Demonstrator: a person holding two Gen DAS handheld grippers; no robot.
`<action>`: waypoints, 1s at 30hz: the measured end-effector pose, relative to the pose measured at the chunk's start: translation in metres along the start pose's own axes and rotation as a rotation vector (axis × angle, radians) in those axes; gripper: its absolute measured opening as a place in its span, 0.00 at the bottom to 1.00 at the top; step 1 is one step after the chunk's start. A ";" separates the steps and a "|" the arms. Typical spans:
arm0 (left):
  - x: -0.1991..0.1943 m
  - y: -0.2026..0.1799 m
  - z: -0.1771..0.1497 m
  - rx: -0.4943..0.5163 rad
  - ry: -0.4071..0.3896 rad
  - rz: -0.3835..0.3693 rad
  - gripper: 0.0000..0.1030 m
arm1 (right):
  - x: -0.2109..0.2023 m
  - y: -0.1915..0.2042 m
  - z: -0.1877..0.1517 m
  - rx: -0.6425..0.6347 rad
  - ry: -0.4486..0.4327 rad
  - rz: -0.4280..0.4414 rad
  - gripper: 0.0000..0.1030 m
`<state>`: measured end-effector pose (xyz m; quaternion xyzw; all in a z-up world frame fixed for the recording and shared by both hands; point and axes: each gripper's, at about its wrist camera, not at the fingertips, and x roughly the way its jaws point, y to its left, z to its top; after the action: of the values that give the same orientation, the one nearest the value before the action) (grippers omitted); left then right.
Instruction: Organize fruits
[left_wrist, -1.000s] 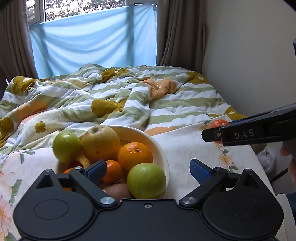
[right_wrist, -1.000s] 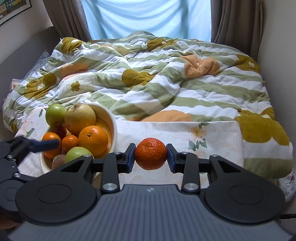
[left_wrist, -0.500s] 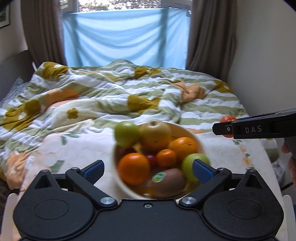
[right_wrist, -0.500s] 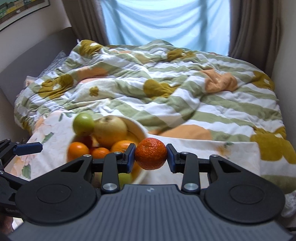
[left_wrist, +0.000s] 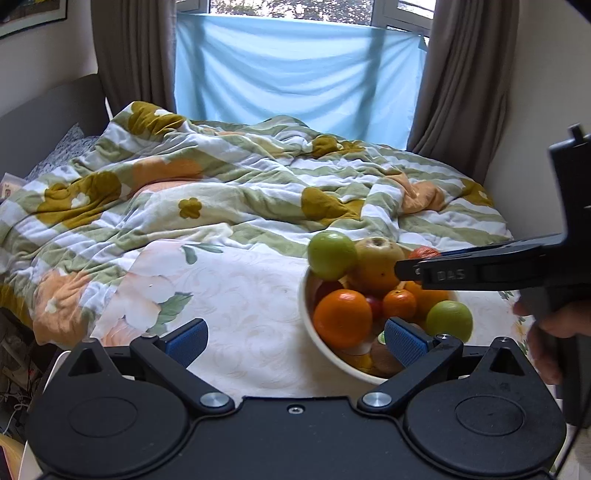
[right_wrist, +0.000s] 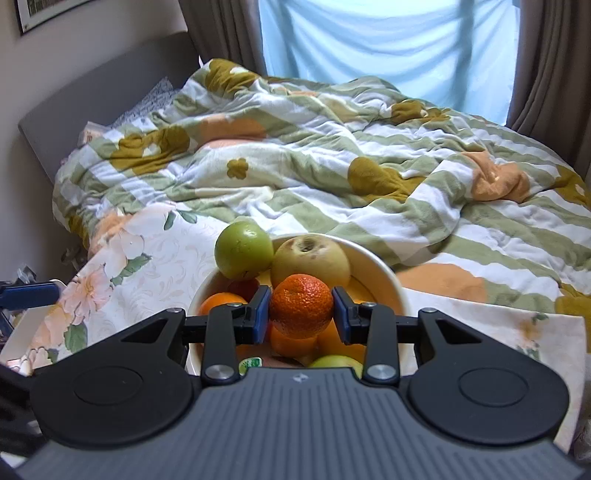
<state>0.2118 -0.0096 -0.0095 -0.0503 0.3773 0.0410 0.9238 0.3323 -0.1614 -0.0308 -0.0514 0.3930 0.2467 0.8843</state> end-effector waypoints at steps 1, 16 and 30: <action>0.000 0.003 -0.001 -0.003 0.000 0.001 1.00 | 0.006 0.002 0.001 0.002 0.006 0.001 0.49; 0.001 0.027 -0.008 -0.023 0.008 -0.035 1.00 | 0.039 0.024 -0.002 0.003 0.015 -0.010 0.61; -0.025 0.019 -0.009 -0.009 -0.026 -0.191 1.00 | -0.021 0.030 -0.017 0.103 -0.048 -0.108 1.00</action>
<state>0.1853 0.0072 0.0004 -0.0899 0.3583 -0.0450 0.9282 0.2948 -0.1487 -0.0247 -0.0211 0.3803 0.1792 0.9071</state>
